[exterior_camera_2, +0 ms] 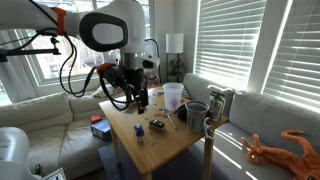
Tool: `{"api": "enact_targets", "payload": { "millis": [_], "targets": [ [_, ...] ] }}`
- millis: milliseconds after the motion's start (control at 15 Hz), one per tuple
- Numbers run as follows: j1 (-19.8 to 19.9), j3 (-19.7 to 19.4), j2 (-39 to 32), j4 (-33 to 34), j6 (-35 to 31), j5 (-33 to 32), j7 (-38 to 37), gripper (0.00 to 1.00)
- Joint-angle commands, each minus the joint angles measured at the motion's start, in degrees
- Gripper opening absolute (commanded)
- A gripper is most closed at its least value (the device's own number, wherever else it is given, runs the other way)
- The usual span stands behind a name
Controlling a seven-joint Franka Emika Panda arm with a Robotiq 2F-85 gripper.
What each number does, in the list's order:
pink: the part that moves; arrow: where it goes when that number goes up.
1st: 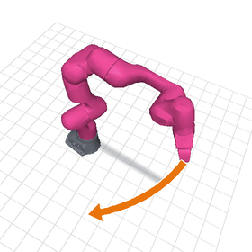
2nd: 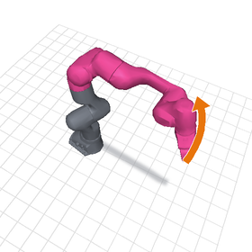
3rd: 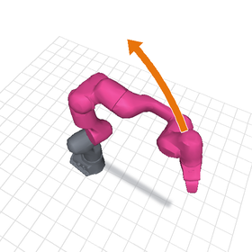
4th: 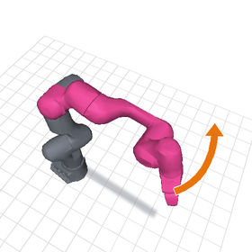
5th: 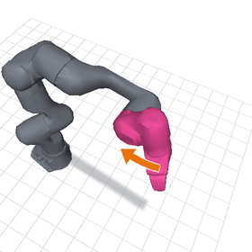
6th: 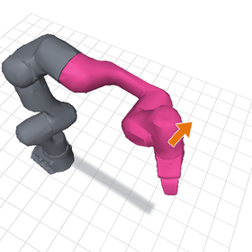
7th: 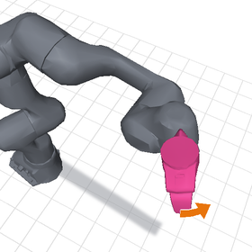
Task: Place the toy cars on top of two stacked wooden blocks each
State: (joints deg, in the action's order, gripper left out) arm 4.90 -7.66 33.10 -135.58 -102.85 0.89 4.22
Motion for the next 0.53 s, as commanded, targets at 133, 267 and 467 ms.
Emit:
{"api": "enact_targets", "payload": {
  "millis": [133, 267, 467],
  "targets": [
    [0.9, 0.8, 1.2, 0.2, 1.9, 0.1, -2.6, 1.0],
    [1.0, 0.9, 1.4, 0.2, 2.0, 0.0, -2.9, 1.0],
    [1.0, 0.9, 1.4, 0.2, 2.0, 0.0, -2.9, 1.0]
  ]
}}
